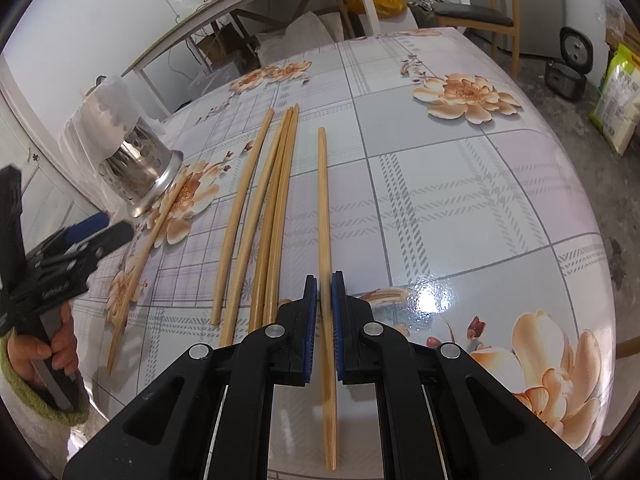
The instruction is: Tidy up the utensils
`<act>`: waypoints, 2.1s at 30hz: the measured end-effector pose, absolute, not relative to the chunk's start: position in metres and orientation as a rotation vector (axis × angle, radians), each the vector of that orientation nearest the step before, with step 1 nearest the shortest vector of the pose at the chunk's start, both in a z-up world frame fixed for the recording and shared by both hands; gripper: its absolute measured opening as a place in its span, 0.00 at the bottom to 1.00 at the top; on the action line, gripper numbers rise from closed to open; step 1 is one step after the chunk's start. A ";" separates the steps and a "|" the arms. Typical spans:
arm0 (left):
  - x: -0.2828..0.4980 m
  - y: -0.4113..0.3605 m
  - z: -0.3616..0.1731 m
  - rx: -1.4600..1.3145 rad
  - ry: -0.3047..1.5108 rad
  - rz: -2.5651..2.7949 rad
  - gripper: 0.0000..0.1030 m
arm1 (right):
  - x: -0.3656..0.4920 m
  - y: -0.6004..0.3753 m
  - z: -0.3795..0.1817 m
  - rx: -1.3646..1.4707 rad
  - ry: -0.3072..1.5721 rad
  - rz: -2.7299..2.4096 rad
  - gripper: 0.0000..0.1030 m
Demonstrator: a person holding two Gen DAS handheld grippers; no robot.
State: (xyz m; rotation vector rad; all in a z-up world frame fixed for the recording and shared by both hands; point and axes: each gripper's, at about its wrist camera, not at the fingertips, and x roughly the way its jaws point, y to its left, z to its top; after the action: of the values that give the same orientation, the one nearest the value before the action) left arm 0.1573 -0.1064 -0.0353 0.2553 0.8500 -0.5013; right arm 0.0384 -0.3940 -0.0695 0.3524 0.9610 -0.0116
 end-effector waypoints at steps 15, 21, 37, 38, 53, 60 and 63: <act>0.176 -0.122 -0.062 0.287 0.953 -0.475 0.07 | 0.037 -0.395 -0.070 0.348 0.953 0.003 0.07; 0.165 -0.104 -0.061 0.216 0.971 -0.449 0.06 | 0.038 -0.394 -0.069 0.340 0.958 0.005 0.07; 0.154 -0.079 -0.062 0.141 0.983 -0.449 0.06 | 0.076 -0.402 -0.050 0.267 0.970 0.043 0.21; 0.156 -0.079 -0.062 0.139 0.984 -0.449 0.06 | 0.083 -0.402 -0.049 0.250 0.970 0.039 0.21; 0.157 -0.073 -0.060 0.120 0.999 -0.439 0.06 | 0.135 -0.389 -0.068 0.068 1.006 0.008 0.05; 0.153 -0.073 -0.059 0.109 1.023 -0.453 0.06 | 0.112 -0.394 -0.067 0.140 1.020 0.005 0.04; 0.150 -0.077 -0.059 0.133 1.024 -0.467 0.06 | 0.103 -0.394 -0.068 0.156 1.012 0.007 0.04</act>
State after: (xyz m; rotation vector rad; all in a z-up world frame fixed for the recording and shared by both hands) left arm 0.1503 -0.0768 -0.0588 0.1334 1.0241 -0.4673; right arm 0.1035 -0.3938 -0.0680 0.1556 1.0122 0.0067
